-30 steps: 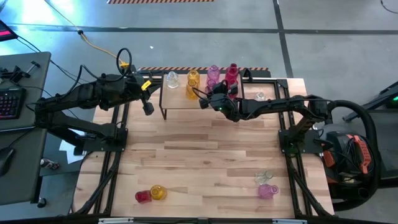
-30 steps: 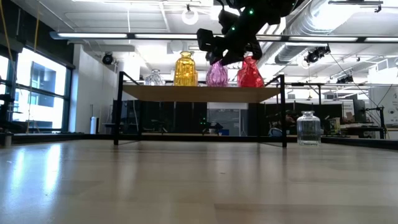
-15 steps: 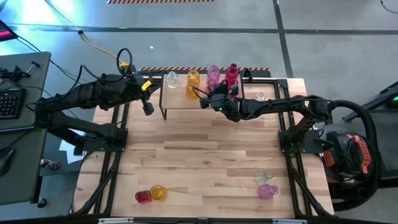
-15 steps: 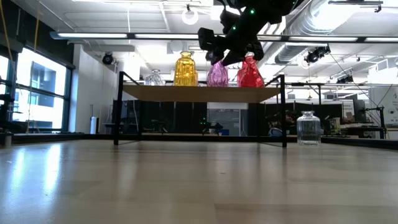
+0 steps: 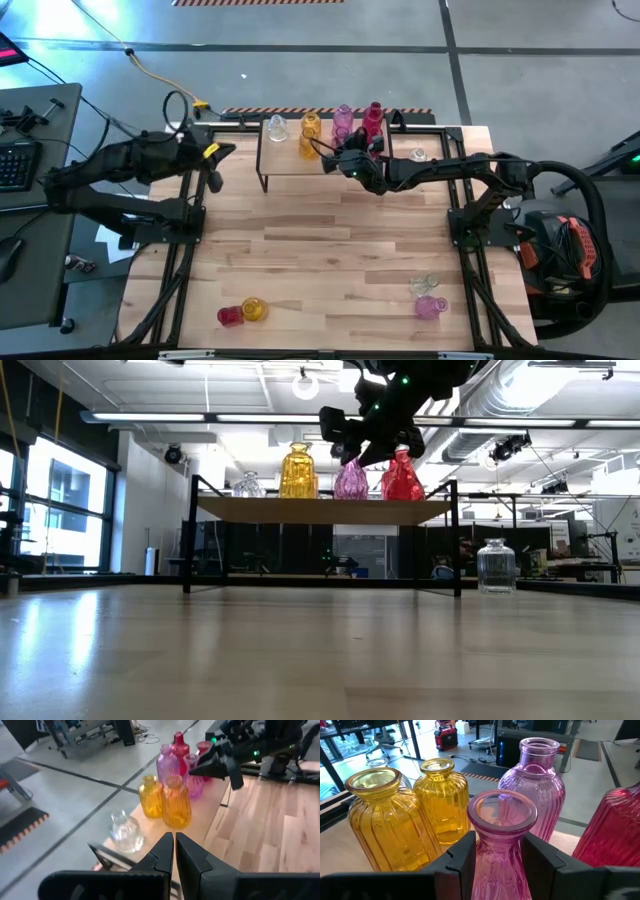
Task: Sort vases onto shelf
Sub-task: Put the top violet vase aligned with the other violet vase on the shelf
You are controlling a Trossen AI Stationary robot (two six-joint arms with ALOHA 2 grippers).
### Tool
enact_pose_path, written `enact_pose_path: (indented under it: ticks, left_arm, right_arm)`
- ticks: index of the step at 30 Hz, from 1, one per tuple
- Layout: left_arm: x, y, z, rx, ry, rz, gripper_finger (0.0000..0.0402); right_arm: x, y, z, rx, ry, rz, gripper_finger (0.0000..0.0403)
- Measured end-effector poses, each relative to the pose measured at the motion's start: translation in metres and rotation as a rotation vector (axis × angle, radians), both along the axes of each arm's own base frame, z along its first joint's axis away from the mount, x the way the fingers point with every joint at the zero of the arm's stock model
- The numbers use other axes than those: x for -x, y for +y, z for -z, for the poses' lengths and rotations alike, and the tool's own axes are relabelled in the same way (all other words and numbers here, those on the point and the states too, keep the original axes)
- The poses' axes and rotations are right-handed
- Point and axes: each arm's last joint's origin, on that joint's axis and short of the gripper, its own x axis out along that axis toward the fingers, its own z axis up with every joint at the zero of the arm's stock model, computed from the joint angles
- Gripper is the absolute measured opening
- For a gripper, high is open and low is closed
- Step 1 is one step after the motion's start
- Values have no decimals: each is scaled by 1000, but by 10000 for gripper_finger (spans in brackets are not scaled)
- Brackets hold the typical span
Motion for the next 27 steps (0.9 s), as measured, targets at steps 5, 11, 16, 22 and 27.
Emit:
enact_pose_path:
  ticks: [5,11,16,22,27]
  left_arm:
    - [15,-2,50,58,-141,-21,12]
    - [24,-4,111,149,-277,-2,12]
    - [27,-4,149,156,-251,-6,12]
    - [26,-4,181,173,-234,-12,12]
    - [21,-4,202,206,-259,-1,4]
  right_arm:
    - [-2,0,-4,11,23,-13,120]
    - [-2,0,-7,-2,37,-14,119]
    - [0,0,-5,-24,30,9,119]
    - [0,-1,-5,-18,42,8,119]
    - [0,-1,-5,-19,43,7,119]
